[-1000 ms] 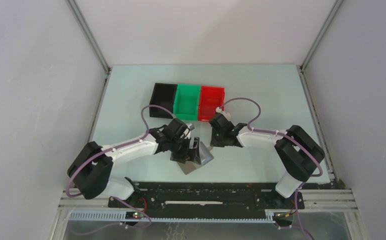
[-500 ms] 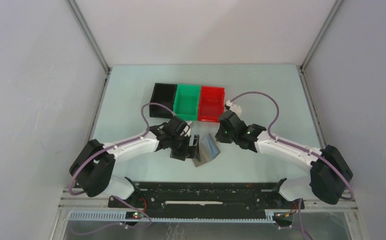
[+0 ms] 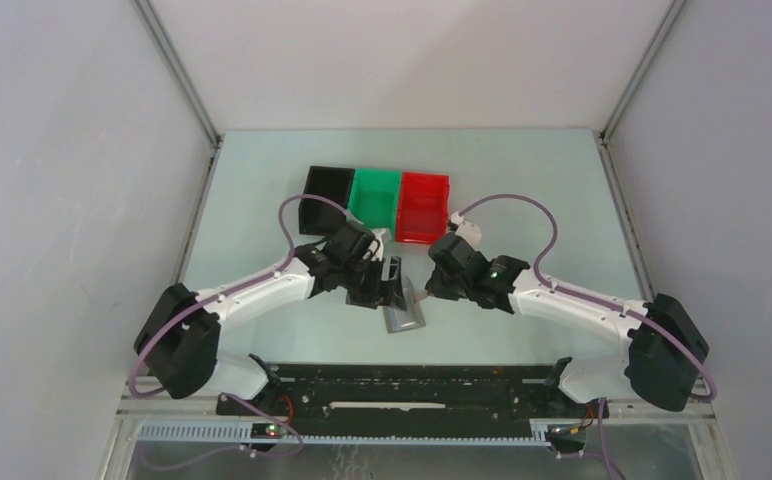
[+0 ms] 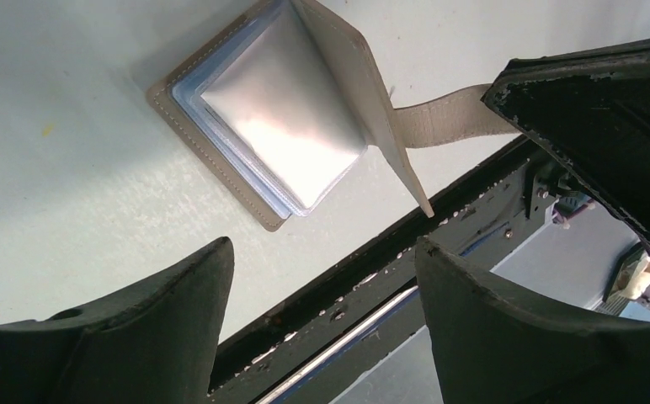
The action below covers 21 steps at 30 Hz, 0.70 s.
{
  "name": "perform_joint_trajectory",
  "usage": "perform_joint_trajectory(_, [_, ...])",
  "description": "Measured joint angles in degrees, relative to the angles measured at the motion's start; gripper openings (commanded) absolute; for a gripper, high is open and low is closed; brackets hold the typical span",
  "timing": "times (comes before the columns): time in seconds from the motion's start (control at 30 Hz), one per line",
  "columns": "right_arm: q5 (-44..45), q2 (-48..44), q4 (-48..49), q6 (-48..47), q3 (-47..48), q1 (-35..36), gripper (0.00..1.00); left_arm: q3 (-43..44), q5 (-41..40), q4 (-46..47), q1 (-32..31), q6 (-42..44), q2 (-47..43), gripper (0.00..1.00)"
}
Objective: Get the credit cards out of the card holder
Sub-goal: Open the card holder at the center of the board.
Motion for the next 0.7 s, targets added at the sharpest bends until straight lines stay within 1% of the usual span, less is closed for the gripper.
perform_joint_trajectory(0.17, [0.15,0.13,-0.15,0.94,-0.04,-0.57,0.00,0.00,0.04,0.26,0.00,-0.66,-0.20,0.76])
perform_joint_trajectory(0.3, [-0.15,0.11,0.28,1.33,-1.66,-2.78,0.00,0.00,0.04,0.52,0.00,-1.42,-0.20,0.76])
perform_joint_trajectory(0.43, [-1.20,-1.16,0.66,1.73,-6.56,-6.91,0.00,0.00,0.07,1.11,0.00,-1.60,-0.20,0.76])
perform_joint_trajectory(0.6, [-2.01,-3.23,0.83,2.29,-12.26,-11.21,0.00,0.00,0.31,1.70,0.00,-2.08,0.59,0.65])
perform_joint_trajectory(0.7, [-2.80,-3.78,1.49,3.15,-16.68,-12.28,0.00,0.00,0.70,2.19,0.00,-2.62,1.64,0.62])
